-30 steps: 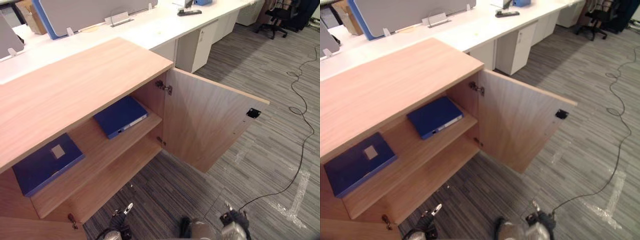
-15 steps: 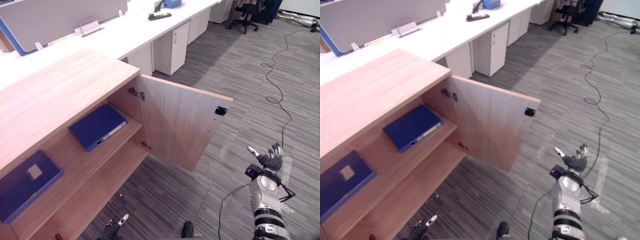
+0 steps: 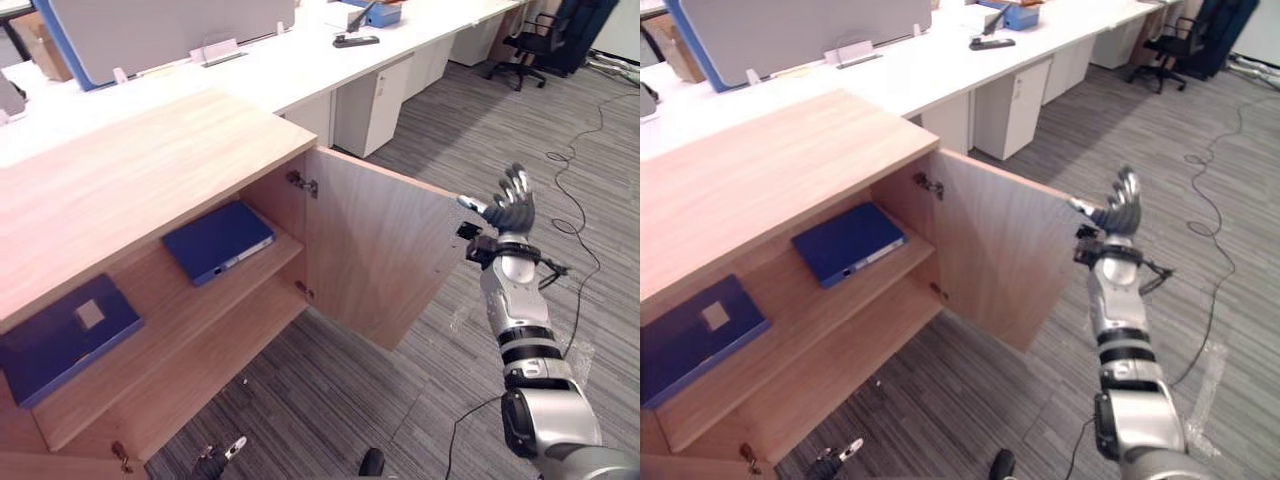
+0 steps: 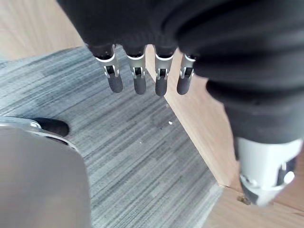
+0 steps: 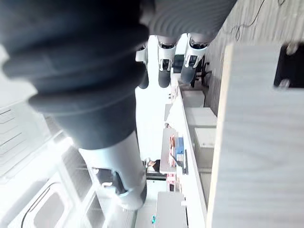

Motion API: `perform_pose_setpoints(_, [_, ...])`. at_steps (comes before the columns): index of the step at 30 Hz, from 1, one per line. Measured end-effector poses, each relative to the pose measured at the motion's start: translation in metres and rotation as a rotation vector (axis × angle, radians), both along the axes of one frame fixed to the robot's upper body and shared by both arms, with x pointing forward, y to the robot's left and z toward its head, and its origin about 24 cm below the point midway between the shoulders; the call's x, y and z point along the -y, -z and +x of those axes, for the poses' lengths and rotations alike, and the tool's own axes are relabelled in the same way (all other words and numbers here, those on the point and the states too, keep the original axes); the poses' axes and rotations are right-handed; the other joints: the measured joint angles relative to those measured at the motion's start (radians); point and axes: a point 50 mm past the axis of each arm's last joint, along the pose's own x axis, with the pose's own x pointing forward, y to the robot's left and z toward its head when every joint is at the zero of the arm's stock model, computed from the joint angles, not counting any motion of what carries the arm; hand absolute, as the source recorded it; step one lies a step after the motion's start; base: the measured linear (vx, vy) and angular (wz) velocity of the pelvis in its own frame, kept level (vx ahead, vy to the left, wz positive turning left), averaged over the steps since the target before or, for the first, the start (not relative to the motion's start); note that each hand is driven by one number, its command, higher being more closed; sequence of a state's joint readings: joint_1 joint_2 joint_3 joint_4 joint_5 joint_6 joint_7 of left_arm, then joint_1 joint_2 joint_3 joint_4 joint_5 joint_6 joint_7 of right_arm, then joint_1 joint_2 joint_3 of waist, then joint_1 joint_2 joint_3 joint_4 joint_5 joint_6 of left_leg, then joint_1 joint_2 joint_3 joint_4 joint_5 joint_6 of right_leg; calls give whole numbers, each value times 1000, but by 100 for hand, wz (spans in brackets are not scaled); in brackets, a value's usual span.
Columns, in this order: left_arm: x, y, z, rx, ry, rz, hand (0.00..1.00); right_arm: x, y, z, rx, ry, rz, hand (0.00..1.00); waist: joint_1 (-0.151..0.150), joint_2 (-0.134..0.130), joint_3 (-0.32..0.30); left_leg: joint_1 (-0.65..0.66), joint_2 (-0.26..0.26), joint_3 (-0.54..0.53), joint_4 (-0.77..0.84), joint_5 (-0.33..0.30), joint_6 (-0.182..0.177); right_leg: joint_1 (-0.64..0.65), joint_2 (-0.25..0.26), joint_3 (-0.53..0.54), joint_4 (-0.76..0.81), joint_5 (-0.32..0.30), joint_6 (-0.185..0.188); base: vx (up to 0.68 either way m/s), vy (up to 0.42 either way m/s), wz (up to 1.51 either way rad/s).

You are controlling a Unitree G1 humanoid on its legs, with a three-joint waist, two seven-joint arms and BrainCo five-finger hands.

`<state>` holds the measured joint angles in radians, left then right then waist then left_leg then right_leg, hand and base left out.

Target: Walk over to the cabinet, pick up the folder, carry it to the office cabinet, place the folder inside the office cabinet, then close the office cabinet door

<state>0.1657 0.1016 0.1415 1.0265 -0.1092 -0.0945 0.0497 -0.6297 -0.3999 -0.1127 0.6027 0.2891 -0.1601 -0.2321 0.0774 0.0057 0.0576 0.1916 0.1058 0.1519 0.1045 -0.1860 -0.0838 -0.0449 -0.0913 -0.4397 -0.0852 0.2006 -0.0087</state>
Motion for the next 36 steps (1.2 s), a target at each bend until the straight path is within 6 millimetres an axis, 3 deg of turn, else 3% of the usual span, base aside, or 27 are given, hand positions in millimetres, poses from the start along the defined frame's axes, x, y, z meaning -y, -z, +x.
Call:
perform_pose_setpoints(4, [-2,2,-19,-47,-15,7,0,-16,0,8,-21,-79,-40,0,15,-5,6,-1,0,-4,-1,-17,-1,-1,-2,-2,-1,5,4,-24,100,5])
perform_pose_setpoints(8, [-4,2,-21,-54,-13,20,0,-46,6,13,-62,-232,-130,0,20,-11,15,-14,-11,-14,3,-17,-1,-10,-13,-3,-3,10,7,-24,94,3])
perform_pose_setpoints(13, [-6,2,-20,-53,-9,23,0,-104,34,7,-189,-604,-323,0,20,-13,25,-17,-14,-29,7,-17,-1,-10,-15,-3,0,10,7,11,80,2])
perform_pose_setpoints(14, [-6,2,-20,-52,-5,23,0,-118,47,-2,-241,-734,-414,0,21,-15,31,-18,-15,-32,7,-16,-1,-9,-17,-3,0,10,7,12,88,4])
perform_pose_setpoints(16, [-8,1,-20,-53,-1,28,0,-121,56,-8,-272,-793,-448,0,23,-19,37,-18,-16,-33,7,-16,-1,-9,-19,-3,0,10,7,10,109,4])
perform_pose_setpoints(17, [-9,1,-20,-55,4,32,0,-120,69,-14,-330,-829,-497,0,24,-24,46,-19,-18,-33,8,-16,-1,-9,-21,-3,0,10,8,4,91,2])
perform_pose_setpoints(22, [-10,1,-20,-55,25,36,0,-94,95,-18,-486,-780,-624,0,27,-30,50,-28,-29,-33,24,-15,0,-8,-31,-2,0,10,8,4,89,1])
perform_pose_setpoints(26, [-10,1,-20,-55,27,37,0,-74,101,-19,-529,-680,-600,0,25,-30,51,-34,-33,-32,42,-15,1,-8,-36,3,0,11,9,4,91,-2])
perform_pose_setpoints(32, [-12,1,-22,-56,8,34,0,-2,100,-31,-543,-370,-408,0,13,-29,56,-32,-35,-28,42,-15,1,-8,-38,7,0,13,11,1,96,-1])
perform_pose_setpoints(36, [-11,1,-26,-60,-9,21,0,51,101,-57,-600,-224,-391,0,-23,-23,79,-31,-34,-20,41,-15,1,-11,-37,13,0,13,12,-13,91,-4])
